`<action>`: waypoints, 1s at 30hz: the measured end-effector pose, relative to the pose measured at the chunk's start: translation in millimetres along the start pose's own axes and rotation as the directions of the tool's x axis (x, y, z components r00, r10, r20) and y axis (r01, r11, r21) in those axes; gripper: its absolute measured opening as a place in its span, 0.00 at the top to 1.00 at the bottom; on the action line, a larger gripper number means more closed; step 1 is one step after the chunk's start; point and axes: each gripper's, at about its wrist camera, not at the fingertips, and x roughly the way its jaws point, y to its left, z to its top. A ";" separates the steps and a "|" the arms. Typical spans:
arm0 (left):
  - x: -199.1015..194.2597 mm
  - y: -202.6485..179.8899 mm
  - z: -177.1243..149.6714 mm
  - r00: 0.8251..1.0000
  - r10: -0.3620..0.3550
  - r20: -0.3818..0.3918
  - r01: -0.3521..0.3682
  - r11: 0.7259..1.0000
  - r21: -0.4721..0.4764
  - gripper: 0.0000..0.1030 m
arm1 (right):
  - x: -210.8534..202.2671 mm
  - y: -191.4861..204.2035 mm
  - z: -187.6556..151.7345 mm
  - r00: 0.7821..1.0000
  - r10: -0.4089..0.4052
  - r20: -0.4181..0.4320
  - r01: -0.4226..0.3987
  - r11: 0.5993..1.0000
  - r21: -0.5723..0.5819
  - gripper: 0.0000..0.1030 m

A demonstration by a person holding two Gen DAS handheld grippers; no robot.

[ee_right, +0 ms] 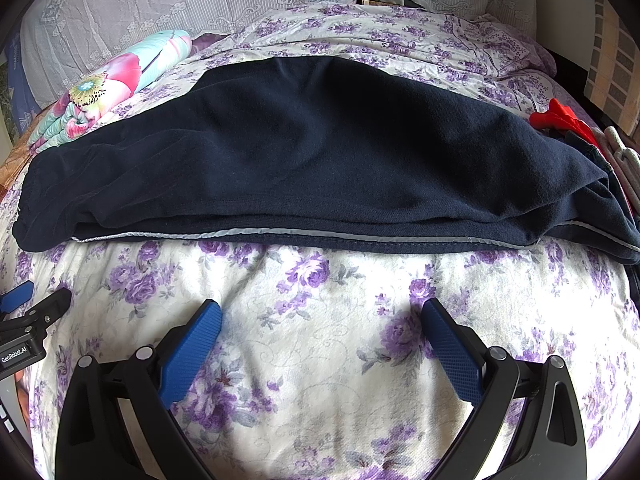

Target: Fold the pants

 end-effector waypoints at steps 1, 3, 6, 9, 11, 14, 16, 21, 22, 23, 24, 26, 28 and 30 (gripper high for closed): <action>0.0 0.1 0.0 1.000 0.000 0.000 0.000 1.000 0.000 0.04 | 0.0 -0.1 0.0 1.000 0.000 0.000 0.000 1.000 0.000 0.03; 0.0 0.0 0.0 1.000 0.000 0.000 0.000 1.000 0.000 0.04 | 0.0 -0.1 0.0 1.000 0.000 0.000 0.000 1.000 0.000 0.03; 0.0 0.0 0.0 1.000 0.000 0.000 0.000 1.000 0.000 0.04 | 0.0 -0.2 0.0 1.000 0.000 0.000 0.000 1.000 0.000 0.03; 0.0 0.0 0.0 1.000 0.000 0.000 0.000 1.000 0.000 0.04 | 0.0 -0.2 0.0 1.000 0.000 0.000 0.000 1.000 0.000 0.03; 0.0 0.1 0.0 1.000 0.000 0.000 0.000 1.000 0.000 0.04 | 0.0 -0.1 0.0 1.000 0.000 0.000 0.000 1.000 0.000 0.03; 0.0 0.0 0.0 1.000 0.000 0.000 0.000 1.000 0.000 0.04 | 0.0 -0.2 0.0 1.000 0.000 0.000 0.000 1.000 0.000 0.03; 0.0 0.1 0.0 1.000 0.000 0.000 0.000 1.000 0.000 0.04 | 0.0 0.2 0.0 1.000 0.000 0.000 0.000 1.000 0.000 0.03; -0.1 -0.9 -0.1 1.000 -0.001 -0.004 0.001 1.000 -0.001 0.04 | 1.3 0.8 0.6 1.000 0.004 -0.003 -0.004 1.000 0.005 0.03; -0.3 -1.3 -0.4 1.000 -0.001 -0.005 0.001 1.000 0.000 0.04 | -0.2 1.1 -2.2 1.000 0.006 -0.005 -0.006 1.000 0.006 0.03; -0.9 -1.6 -0.9 1.000 -0.006 -0.006 0.006 1.000 0.000 0.04 | -0.6 0.6 -2.5 1.000 0.012 -0.006 -0.012 1.000 0.007 0.03; -1.6 -0.5 -0.5 1.000 -0.013 -0.006 0.013 1.000 0.003 0.04 | -0.1 -0.4 -0.7 1.000 0.023 -0.007 -0.023 1.000 0.008 0.03; -6.4 1.5 -2.9 0.999 -0.049 -0.009 0.049 0.998 0.027 0.04 | -3.3 -8.2 -0.8 0.997 0.071 -0.010 -0.071 0.997 -0.002 0.03; -12.2 11.9 -5.5 0.995 -0.101 -0.014 0.102 0.994 0.050 0.04 | -8.5 -21.1 -0.8 0.988 0.156 -0.013 -0.156 0.988 -0.001 0.03; -14.9 34.2 -4.5 0.991 -0.131 0.000 0.131 0.991 -0.012 0.04 | -21.7 -52.4 -7.7 0.964 0.254 0.075 -0.262 0.955 0.138 0.03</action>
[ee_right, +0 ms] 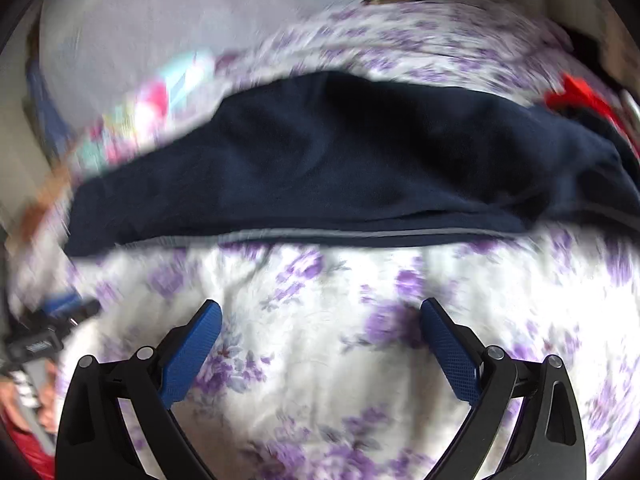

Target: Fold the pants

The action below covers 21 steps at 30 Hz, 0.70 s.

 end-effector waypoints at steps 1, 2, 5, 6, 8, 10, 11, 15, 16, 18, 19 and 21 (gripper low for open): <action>-2.2 18.4 5.3 1.000 -0.017 0.011 0.017 0.998 -0.064 0.04 | -12.0 -21.4 -2.5 0.995 0.073 0.070 -0.081 0.990 0.119 0.03; -1.7 34.4 11.6 0.999 -0.034 0.015 0.036 0.992 -0.121 0.04 | -17.1 -38.2 -5.1 0.984 0.133 0.122 -0.156 0.965 0.210 0.03; 11.1 69.5 29.2 0.991 -0.135 0.020 0.135 0.956 -0.260 0.04 | -16.6 -68.5 -2.5 0.959 0.227 0.168 -0.273 0.897 0.348 0.03; 12.1 70.7 33.5 0.990 -0.139 0.033 0.143 0.954 -0.265 0.04 | -16.9 -66.4 -1.1 0.962 0.219 0.165 -0.263 0.905 0.335 0.03; 22.4 63.4 46.4 0.992 -0.120 0.030 0.124 0.958 -0.259 0.04 | -14.6 -58.9 -1.7 0.972 0.184 0.145 -0.221 0.926 0.307 0.03; 36.0 53.2 59.5 0.992 -0.114 0.047 0.122 0.963 -0.239 0.04 | -12.8 -50.3 -0.4 0.981 0.148 0.123 -0.176 0.947 0.268 0.03; 41.9 50.6 66.1 0.994 -0.100 0.053 0.110 0.964 -0.244 0.04 | -11.9 -47.9 -0.2 0.984 0.136 0.117 -0.162 0.952 0.258 0.03; 56.3 70.7 90.1 0.980 -0.146 0.133 0.187 0.905 -0.381 0.04 | -12.9 -55.1 -2.6 0.979 0.147 0.138 -0.182 0.940 0.289 0.03; 58.1 74.8 94.1 0.977 -0.150 0.150 0.198 0.896 -0.398 0.05 | -11.4 -59.3 -0.9 0.978 0.148 0.144 -0.186 0.936 0.299 0.03; 58.8 76.6 99.2 0.974 -0.144 0.176 0.204 0.892 -0.404 0.05 | -11.6 -63.2 0.9 0.977 0.147 0.157 -0.191 0.930 0.315 0.03; 58.9 75.6 100.3 0.975 -0.133 0.177 0.195 0.895 -0.400 0.10 | -12.8 -64.9 1.5 0.975 0.146 0.165 -0.194 0.927 0.323 0.03; 55.8 79.3 98.7 0.977 -0.115 0.179 0.180 0.896 -0.407 0.35 | -15.7 -69.2 1.9 0.972 0.150 0.182 -0.206 0.916 0.343 0.06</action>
